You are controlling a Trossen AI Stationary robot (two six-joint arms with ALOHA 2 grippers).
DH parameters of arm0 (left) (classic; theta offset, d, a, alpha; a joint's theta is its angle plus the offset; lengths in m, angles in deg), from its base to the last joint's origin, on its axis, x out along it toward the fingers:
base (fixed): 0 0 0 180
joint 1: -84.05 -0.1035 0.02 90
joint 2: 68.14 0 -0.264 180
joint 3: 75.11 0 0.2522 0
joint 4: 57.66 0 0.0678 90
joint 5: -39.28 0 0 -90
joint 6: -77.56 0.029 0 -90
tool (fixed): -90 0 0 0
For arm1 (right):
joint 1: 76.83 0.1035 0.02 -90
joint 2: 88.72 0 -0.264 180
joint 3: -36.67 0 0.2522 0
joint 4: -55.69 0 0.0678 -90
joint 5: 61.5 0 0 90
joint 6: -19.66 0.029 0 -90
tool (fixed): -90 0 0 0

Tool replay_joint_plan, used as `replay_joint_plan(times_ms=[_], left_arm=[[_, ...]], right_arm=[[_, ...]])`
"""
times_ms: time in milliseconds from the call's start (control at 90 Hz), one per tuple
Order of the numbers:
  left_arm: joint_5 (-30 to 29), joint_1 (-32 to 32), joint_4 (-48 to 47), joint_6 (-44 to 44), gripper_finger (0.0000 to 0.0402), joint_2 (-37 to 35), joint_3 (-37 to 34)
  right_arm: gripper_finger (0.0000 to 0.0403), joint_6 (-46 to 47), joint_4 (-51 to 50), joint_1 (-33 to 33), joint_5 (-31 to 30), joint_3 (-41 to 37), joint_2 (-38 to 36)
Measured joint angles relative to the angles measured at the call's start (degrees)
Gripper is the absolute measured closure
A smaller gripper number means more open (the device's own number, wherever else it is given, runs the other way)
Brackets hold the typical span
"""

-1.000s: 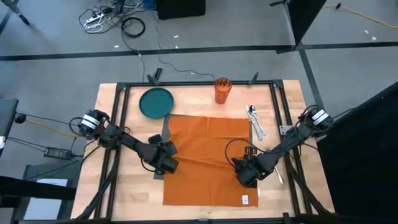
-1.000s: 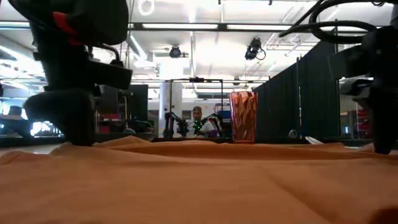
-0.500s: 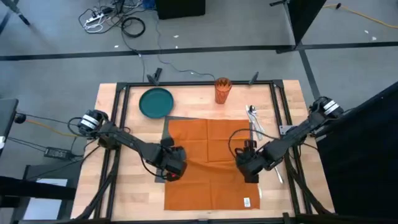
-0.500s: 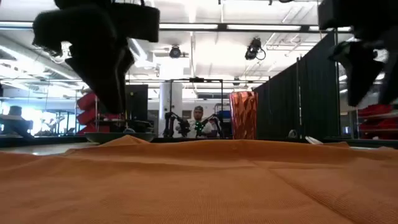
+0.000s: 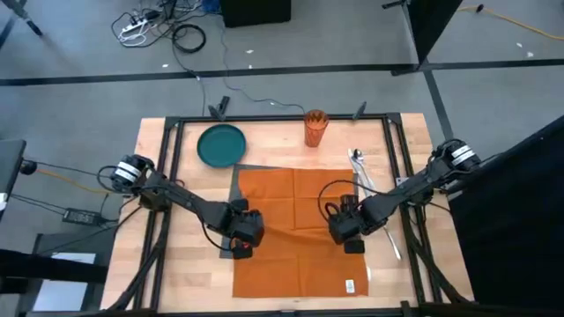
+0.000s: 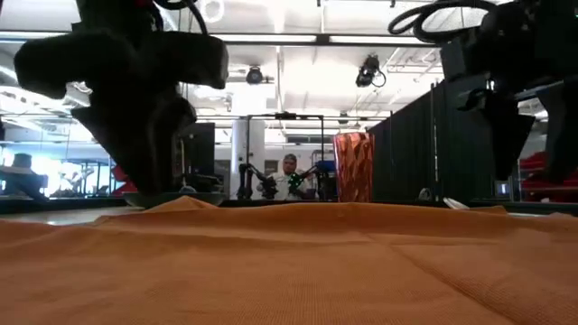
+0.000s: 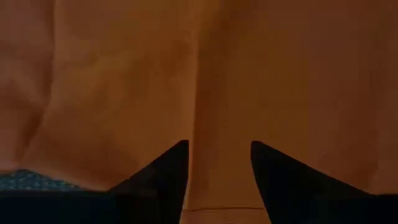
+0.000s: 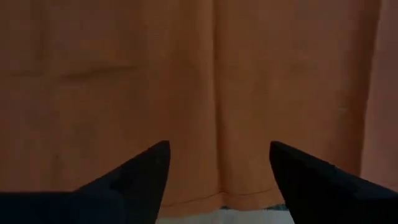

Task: Set table place
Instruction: Fold the orange table napkin

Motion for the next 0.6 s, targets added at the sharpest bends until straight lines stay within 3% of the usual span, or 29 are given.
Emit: replay_joint_plan(times_ms=[256, 600], left_arm=[[-2.5, -0.1, 0.2, 2.9, 0.0243, 0.0, -2.2], [-1.3, -0.4, 8.6, 2.6, 0.0244, -0.1, -7.9]], right_arm=[[0.0172, 3.1, 0.3, 0.2, 2.6, -5.9, 0.0], [0.0177, 1.5, 5.6, 0.4, 3.2, -5.9, 0.0]])
